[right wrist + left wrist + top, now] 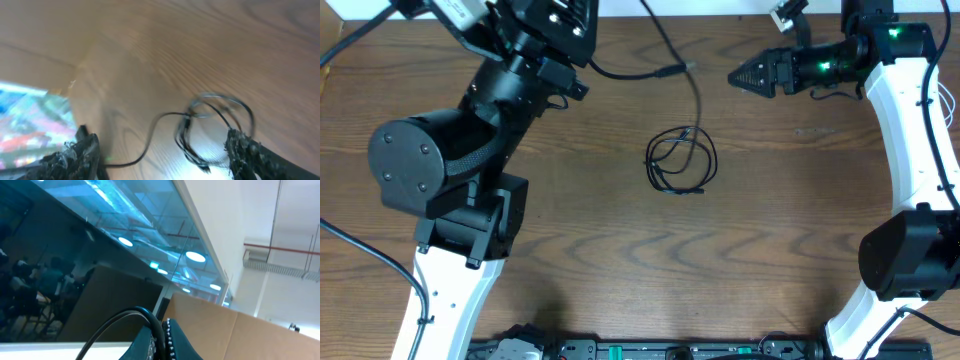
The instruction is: Untangle cables
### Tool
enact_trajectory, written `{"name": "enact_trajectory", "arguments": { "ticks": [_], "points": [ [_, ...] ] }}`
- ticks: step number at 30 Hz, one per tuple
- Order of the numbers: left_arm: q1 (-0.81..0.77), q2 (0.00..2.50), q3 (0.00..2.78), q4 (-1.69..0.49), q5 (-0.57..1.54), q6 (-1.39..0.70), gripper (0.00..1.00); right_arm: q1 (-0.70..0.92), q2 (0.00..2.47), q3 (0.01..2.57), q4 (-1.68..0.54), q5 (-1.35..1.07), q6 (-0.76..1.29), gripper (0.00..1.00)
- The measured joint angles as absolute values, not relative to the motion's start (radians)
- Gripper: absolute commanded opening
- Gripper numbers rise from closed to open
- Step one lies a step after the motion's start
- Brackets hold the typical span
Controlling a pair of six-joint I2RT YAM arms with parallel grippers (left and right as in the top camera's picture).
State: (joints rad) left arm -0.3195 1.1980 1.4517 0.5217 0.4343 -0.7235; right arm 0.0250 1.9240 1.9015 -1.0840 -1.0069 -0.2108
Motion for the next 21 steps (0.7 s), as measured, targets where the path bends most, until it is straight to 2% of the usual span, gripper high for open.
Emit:
{"name": "enact_trajectory", "arguments": {
  "ticks": [9, 16, 19, 21],
  "points": [
    [-0.319, 1.202, 1.529, 0.518, 0.414, -0.753, 0.07, 0.038, 1.924, 1.901, -0.977, -1.316, -0.342, 0.80],
    [-0.319, 1.202, 1.540, 0.513, 0.413, -0.759, 0.08, 0.160, 1.924, 1.901, -0.973, -1.398, -0.442, 0.81],
    [-0.319, 1.202, 1.540, 0.495, 0.413, -0.759, 0.08, 0.232, 1.924, 1.901, -0.941, -1.409, -0.474, 0.79],
    [-0.319, 1.202, 1.540, 0.488, 0.413, -0.759, 0.07, 0.266, 1.924, 1.901, -0.905, -1.416, -0.482, 0.75]
  ]
}}
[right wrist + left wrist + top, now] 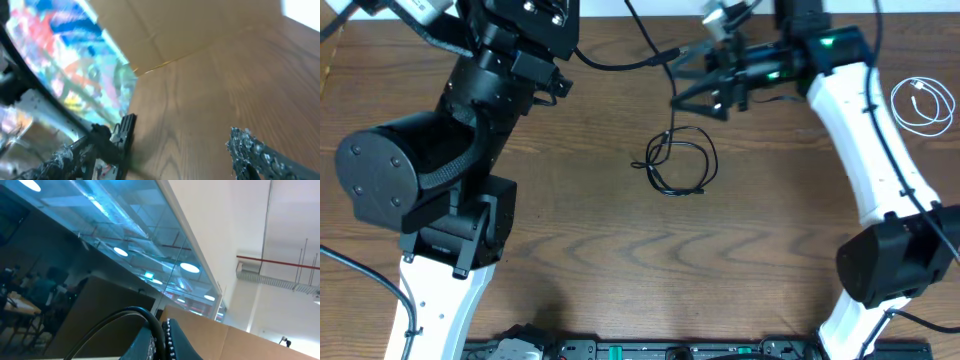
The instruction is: Untangle cables
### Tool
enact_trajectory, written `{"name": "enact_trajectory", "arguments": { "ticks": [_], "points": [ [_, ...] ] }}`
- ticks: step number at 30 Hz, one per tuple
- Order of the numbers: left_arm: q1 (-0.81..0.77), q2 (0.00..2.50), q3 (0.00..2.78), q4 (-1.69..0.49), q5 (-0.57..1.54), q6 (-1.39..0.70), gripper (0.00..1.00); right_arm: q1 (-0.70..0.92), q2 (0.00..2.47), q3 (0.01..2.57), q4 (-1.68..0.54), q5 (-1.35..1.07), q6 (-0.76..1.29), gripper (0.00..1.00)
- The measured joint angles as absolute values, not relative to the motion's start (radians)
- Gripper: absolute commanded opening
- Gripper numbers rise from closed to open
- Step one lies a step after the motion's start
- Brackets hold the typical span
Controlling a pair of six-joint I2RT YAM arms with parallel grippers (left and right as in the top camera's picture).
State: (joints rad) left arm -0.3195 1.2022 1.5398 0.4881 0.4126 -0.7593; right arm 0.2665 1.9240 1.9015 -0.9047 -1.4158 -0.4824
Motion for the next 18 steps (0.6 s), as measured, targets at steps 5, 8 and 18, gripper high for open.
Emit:
{"name": "enact_trajectory", "arguments": {
  "ticks": [5, 8, 18],
  "points": [
    [-0.319, 1.202, 1.542, 0.435, 0.413, -0.759, 0.08, 0.342, 1.924, 1.901, -0.776, -1.423, -0.474, 0.04],
    [-0.319, 1.202, 1.547, 0.369, 0.413, -0.760, 0.08, 0.365, 1.924, 1.900, -0.677, -1.391, -0.385, 0.01],
    [-0.318, 1.203, 1.555, -0.107, 0.412, -0.656, 0.08, 0.282, 1.896, 1.901, -0.580, -0.876, 0.067, 0.01]
  ]
}}
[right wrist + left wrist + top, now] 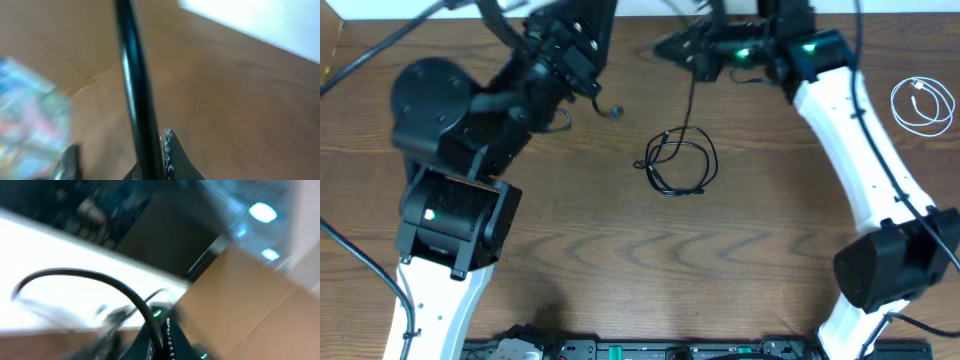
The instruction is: Untangle cables
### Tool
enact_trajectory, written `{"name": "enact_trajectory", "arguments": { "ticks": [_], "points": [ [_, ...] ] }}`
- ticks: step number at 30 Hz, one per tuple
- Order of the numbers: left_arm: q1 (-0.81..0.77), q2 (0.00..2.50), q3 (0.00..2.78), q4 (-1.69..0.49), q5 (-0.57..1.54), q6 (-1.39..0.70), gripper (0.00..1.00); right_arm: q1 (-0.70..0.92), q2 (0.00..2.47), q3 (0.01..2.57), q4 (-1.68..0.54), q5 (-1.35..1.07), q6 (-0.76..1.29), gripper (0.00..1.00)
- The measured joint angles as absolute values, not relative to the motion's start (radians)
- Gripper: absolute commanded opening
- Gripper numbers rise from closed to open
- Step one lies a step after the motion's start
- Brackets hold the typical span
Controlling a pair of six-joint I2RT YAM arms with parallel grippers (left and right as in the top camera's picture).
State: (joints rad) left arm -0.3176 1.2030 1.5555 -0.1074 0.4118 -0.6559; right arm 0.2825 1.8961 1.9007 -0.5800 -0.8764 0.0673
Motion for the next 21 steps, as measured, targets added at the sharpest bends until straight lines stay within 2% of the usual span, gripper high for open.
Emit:
{"name": "enact_trajectory", "arguments": {
  "ticks": [5, 7, 11, 14, 21],
  "points": [
    [-0.318, 1.206, 1.555, -0.294, 0.412, -0.571, 0.42, 0.179, 1.790, 1.914, -0.579, -0.700, 0.186, 0.01],
    [-0.318, 1.212, 1.555, -0.347, 0.412, -0.531, 0.51, 0.126, 1.734, 1.942, -0.560, -0.654, 0.234, 0.01],
    [-0.318, 1.240, 1.555, -0.423, 0.413, -0.476, 0.59, 0.004, 1.614, 2.032, -0.533, -0.601, 0.326, 0.01],
    [-0.318, 1.272, 1.555, -0.469, 0.413, -0.450, 0.61, -0.081, 1.535, 2.072, -0.545, -0.587, 0.363, 0.01],
    [-0.318, 1.328, 1.555, -0.528, 0.413, -0.409, 0.61, -0.242, 1.478, 2.088, -0.823, -0.559, 0.386, 0.01]
  ]
}}
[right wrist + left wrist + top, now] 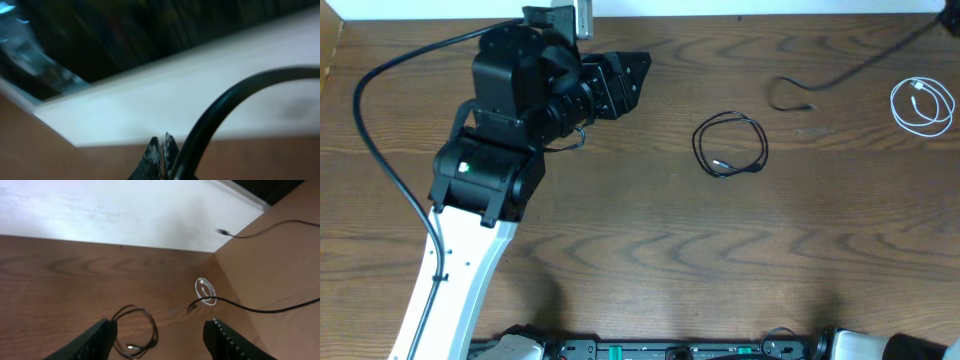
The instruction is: Untangle cables
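Observation:
A small black cable coil (730,146) lies on the brown table, also in the left wrist view (135,333). A long black cable (840,72) runs from a loose end near the coil to the back right corner and out of frame. My left gripper (625,75) points right toward the coil, open and empty (160,330). My right gripper (161,159) is out of the overhead view. Its fingers are closed together, with the thick black cable (215,117) rising right beside them, apparently clamped.
A white coiled cable (918,105) lies at the right table edge, also in the left wrist view (205,289). A white wall borders the table's back edge. The left arm's own black supply cable (380,130) loops over the left side.
My left gripper has let go of the long cable and now stands open, pointing right. The right arm has left the overhead view with the cable. The coil lies farther right.
At first my left gripper held the long cable high at the back while the right stood open at the back right. Then the open right gripper was at the cable, then shut on it. Now the left is open and the cable stretches right.

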### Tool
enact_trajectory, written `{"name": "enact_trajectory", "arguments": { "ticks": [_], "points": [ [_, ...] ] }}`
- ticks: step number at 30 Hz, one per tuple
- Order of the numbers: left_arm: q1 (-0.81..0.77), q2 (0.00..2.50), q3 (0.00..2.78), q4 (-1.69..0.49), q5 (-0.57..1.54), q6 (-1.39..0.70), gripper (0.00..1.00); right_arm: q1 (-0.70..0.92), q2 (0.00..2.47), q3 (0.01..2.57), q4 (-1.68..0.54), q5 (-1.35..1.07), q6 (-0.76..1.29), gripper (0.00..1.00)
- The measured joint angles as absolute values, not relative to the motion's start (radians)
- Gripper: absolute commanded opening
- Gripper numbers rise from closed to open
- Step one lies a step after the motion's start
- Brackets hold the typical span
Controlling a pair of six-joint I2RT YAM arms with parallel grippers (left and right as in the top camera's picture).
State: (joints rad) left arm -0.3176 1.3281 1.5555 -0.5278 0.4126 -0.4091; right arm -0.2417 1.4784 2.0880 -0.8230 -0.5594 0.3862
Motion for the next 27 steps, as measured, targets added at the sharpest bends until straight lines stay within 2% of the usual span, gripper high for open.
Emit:
{"name": "enact_trajectory", "arguments": {
  "ticks": [4, 9, 21, 27],
  "points": [
    [-0.318, 1.350, 1.555, -0.534, 0.412, -0.398, 0.61, -0.241, 1.530, 2.082, -0.957, -0.538, 0.359, 0.01],
    [-0.318, 1.365, 1.555, -0.561, 0.412, -0.382, 0.61, -0.264, 1.557, 2.071, -1.021, -0.389, 0.336, 0.01],
    [-0.318, 1.366, 1.555, -0.573, 0.412, -0.349, 0.61, -0.577, 1.555, 2.071, -1.053, -0.244, 0.321, 0.01],
    [-0.318, 1.366, 1.555, -0.574, 0.412, -0.342, 0.61, -0.675, 1.557, 2.071, -1.084, -0.158, 0.317, 0.01]
  ]
}}
